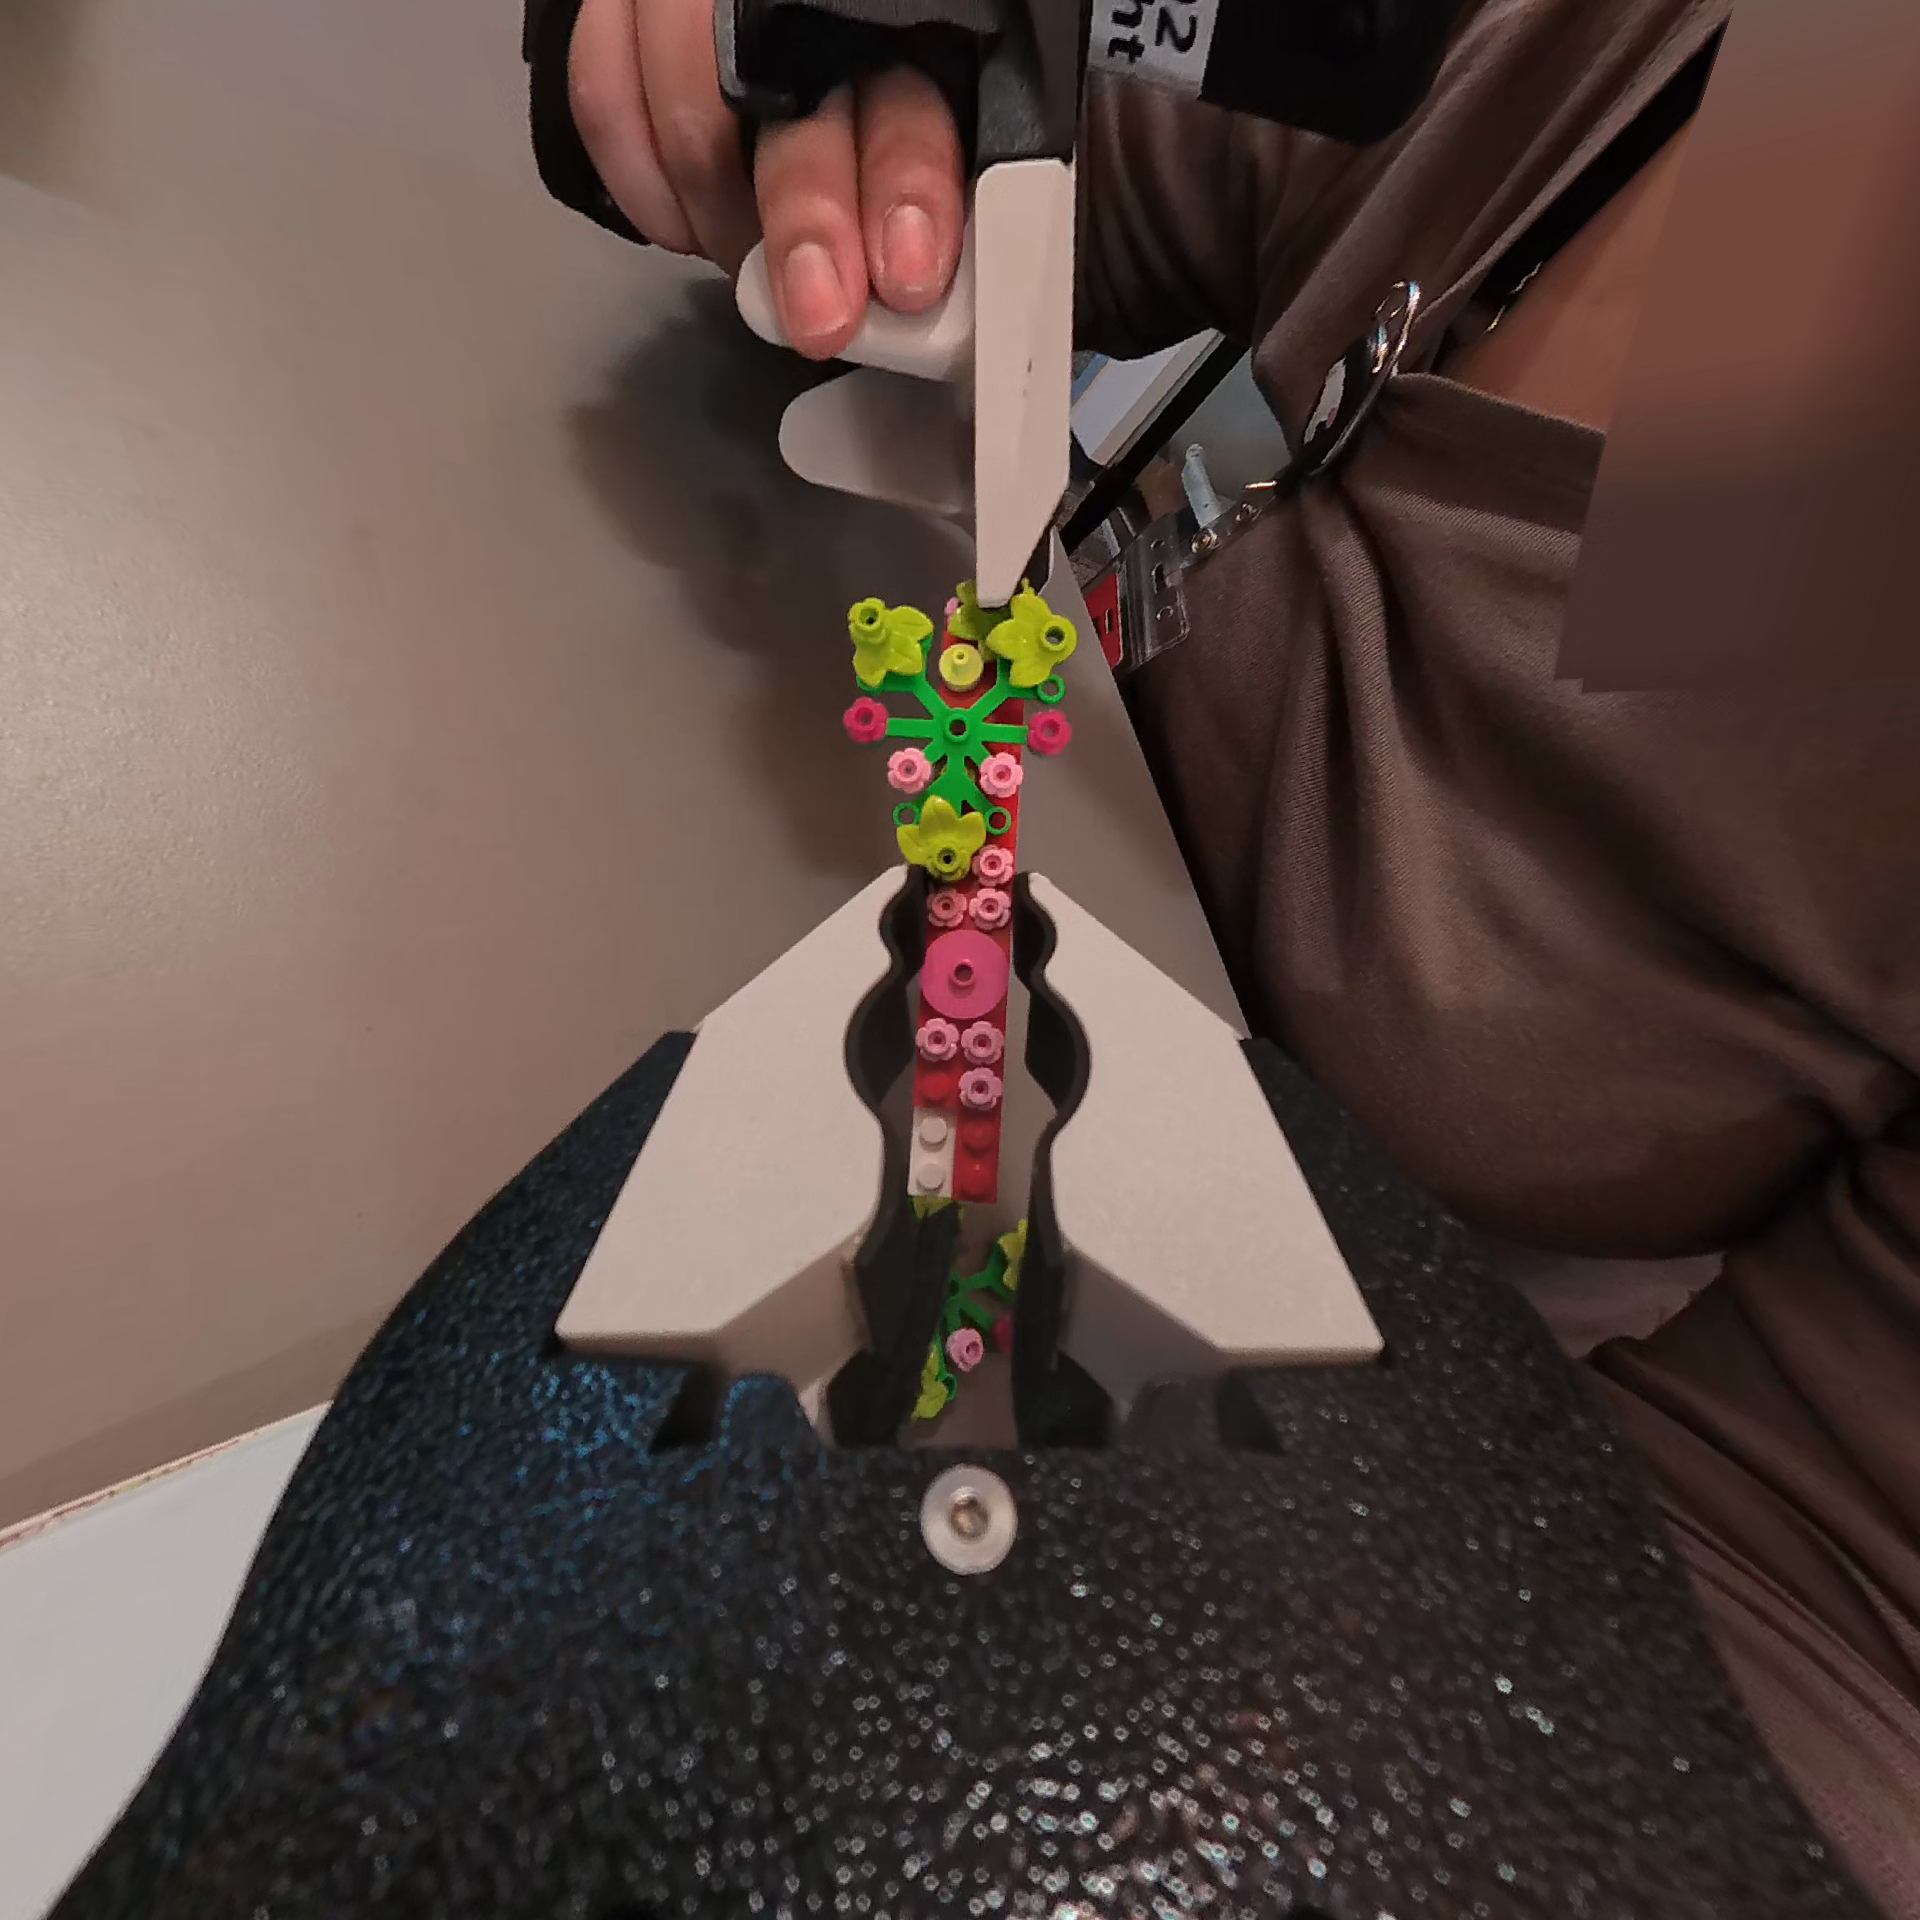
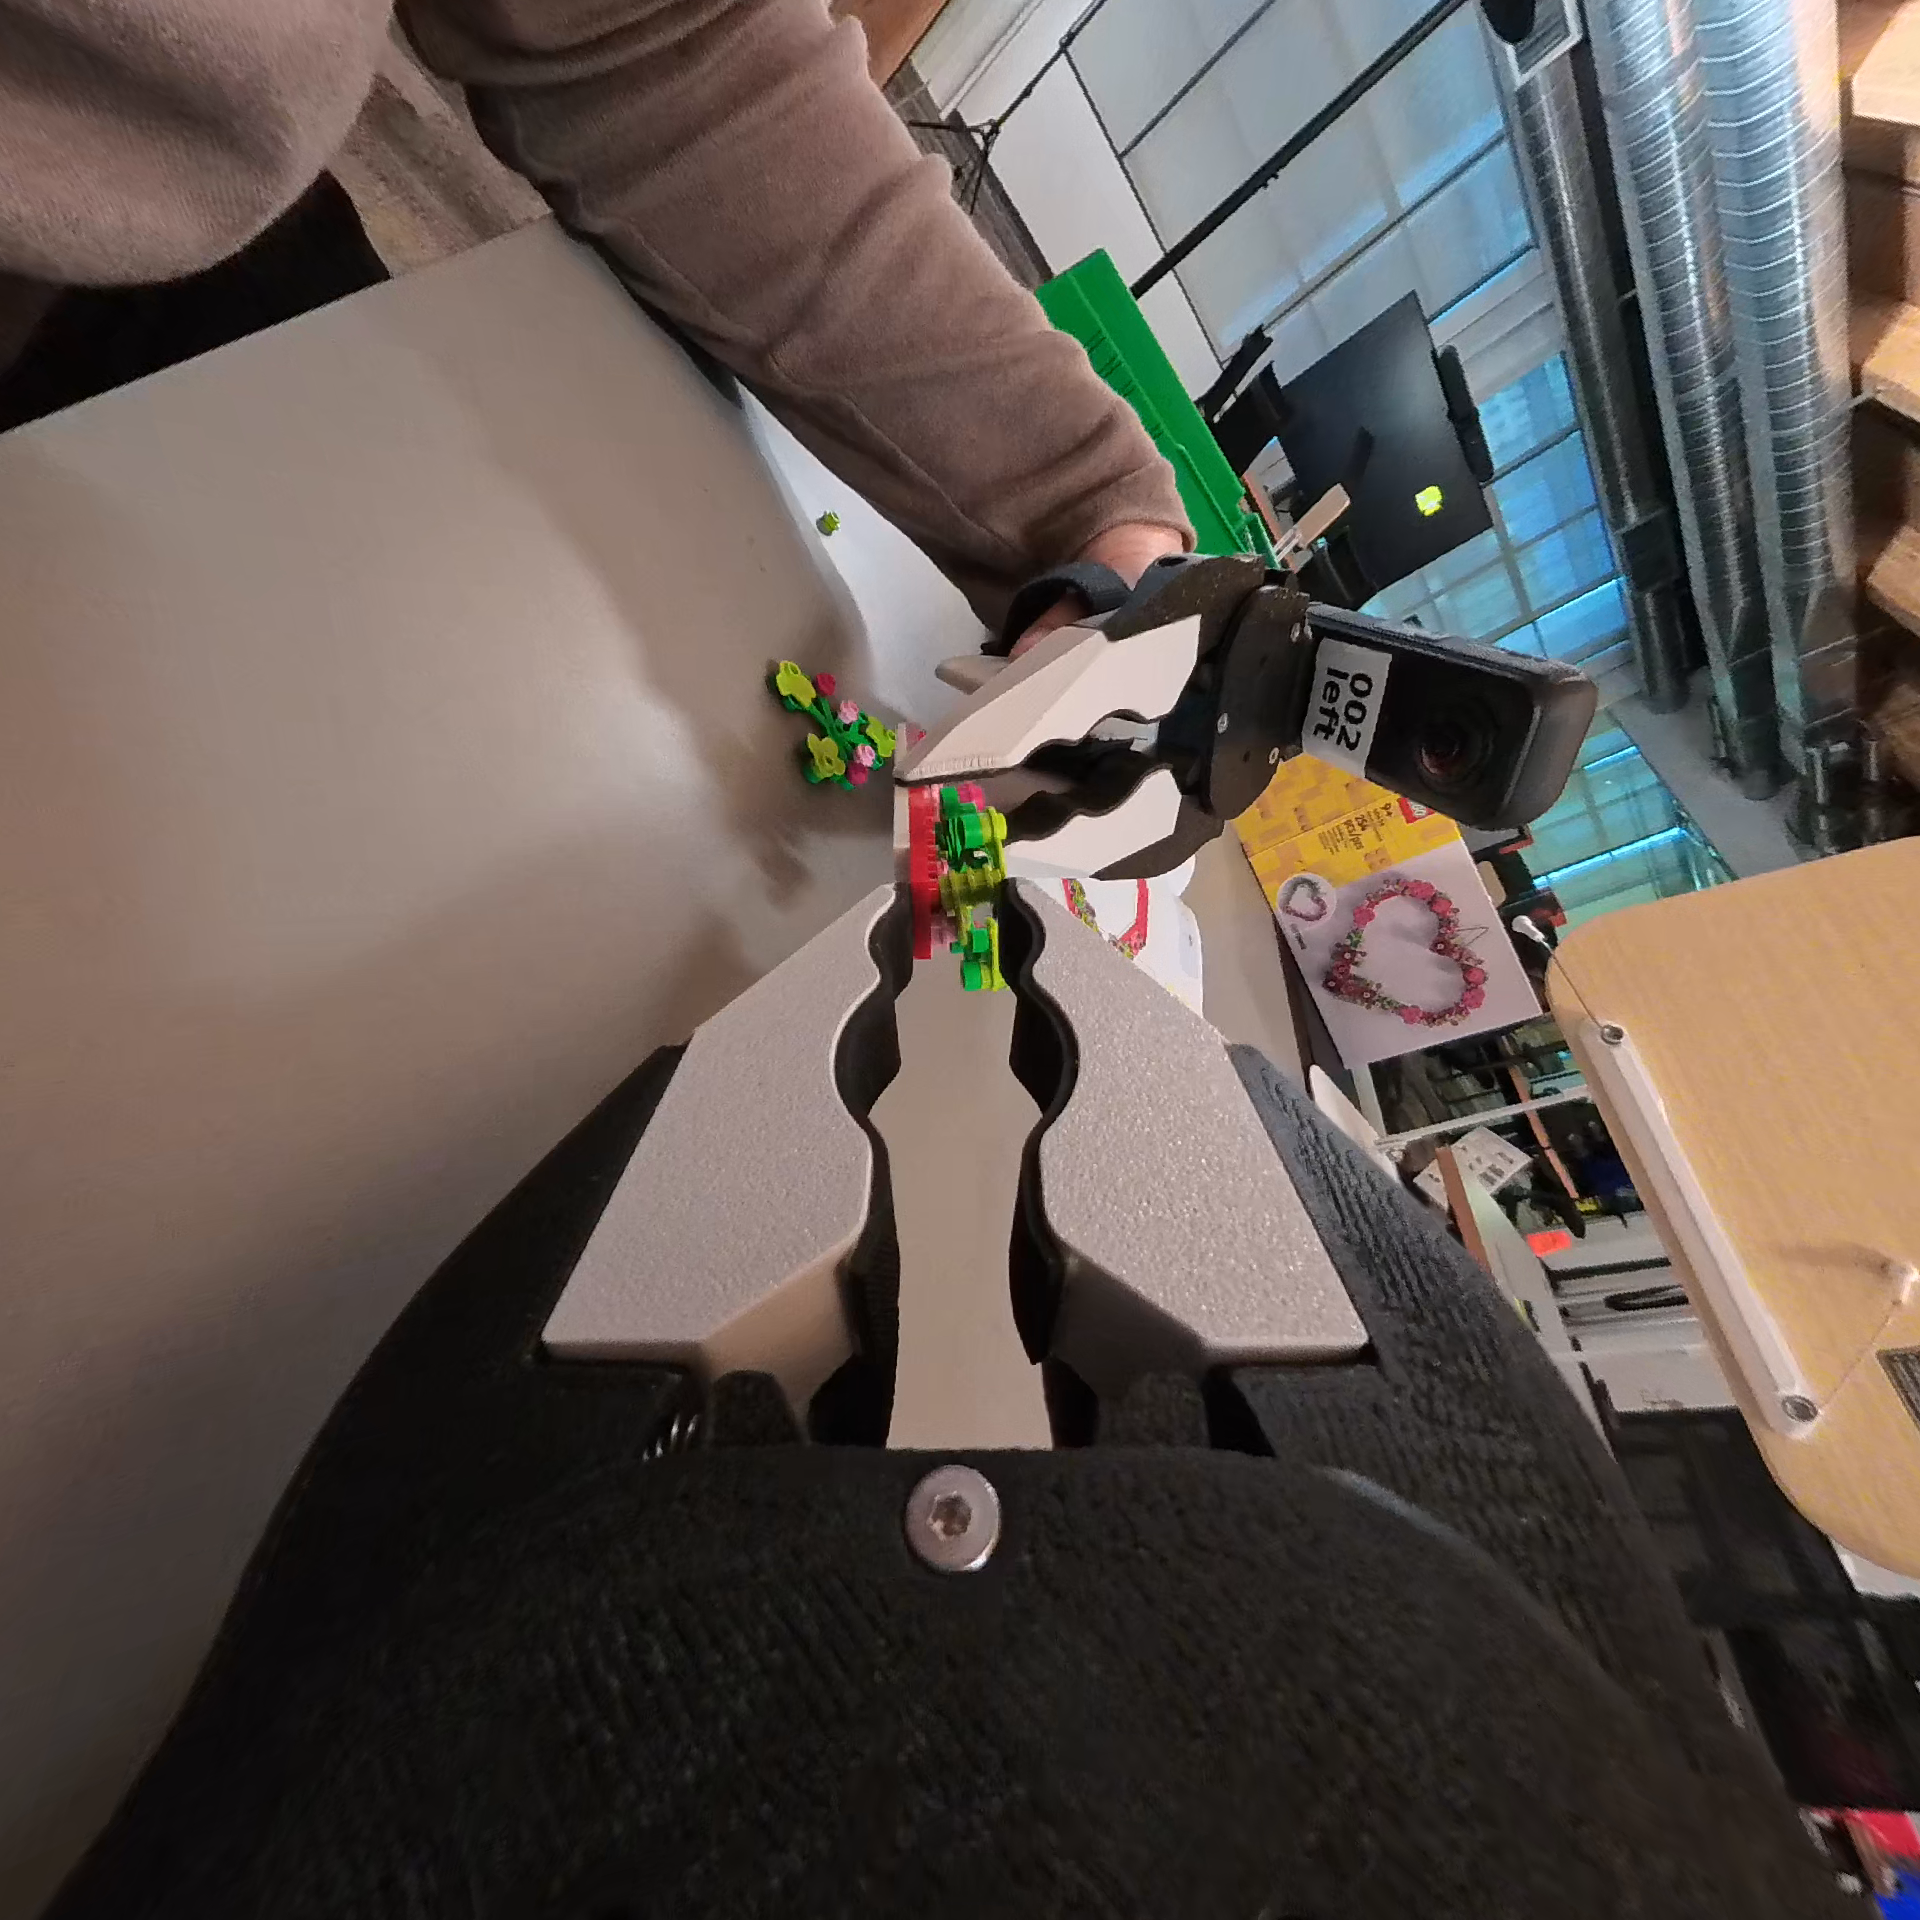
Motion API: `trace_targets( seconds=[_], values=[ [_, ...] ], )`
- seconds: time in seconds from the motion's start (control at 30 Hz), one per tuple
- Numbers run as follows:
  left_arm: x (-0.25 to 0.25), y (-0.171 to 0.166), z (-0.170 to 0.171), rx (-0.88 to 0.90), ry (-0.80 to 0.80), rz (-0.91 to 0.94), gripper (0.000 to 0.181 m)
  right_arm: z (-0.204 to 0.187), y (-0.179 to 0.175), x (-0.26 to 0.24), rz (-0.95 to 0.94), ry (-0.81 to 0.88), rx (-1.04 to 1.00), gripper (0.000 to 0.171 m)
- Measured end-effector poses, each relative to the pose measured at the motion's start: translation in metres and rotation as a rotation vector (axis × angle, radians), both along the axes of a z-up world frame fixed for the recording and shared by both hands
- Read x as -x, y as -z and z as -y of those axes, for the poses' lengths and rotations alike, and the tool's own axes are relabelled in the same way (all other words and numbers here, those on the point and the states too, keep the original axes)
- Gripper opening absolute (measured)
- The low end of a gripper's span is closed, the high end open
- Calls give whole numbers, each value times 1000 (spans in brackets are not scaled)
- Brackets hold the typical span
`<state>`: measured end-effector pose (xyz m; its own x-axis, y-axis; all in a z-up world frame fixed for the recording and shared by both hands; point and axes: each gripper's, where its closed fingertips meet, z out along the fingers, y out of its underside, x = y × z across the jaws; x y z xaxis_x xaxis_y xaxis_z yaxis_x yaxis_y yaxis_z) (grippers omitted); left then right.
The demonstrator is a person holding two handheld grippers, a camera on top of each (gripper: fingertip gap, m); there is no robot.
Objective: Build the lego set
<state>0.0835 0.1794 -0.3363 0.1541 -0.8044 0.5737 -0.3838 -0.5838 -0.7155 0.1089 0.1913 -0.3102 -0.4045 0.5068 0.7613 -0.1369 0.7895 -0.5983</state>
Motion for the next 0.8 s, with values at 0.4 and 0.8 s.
trace_targets(
  seconds=[0.4,0.8],
  values=[
    [1,0,-2,3,-14,4,13,-2,0,2,-1,10,15,12],
    [1,1,-1,26,-12,12,14,-7,4,3,47,19,73,13]
  ],
)
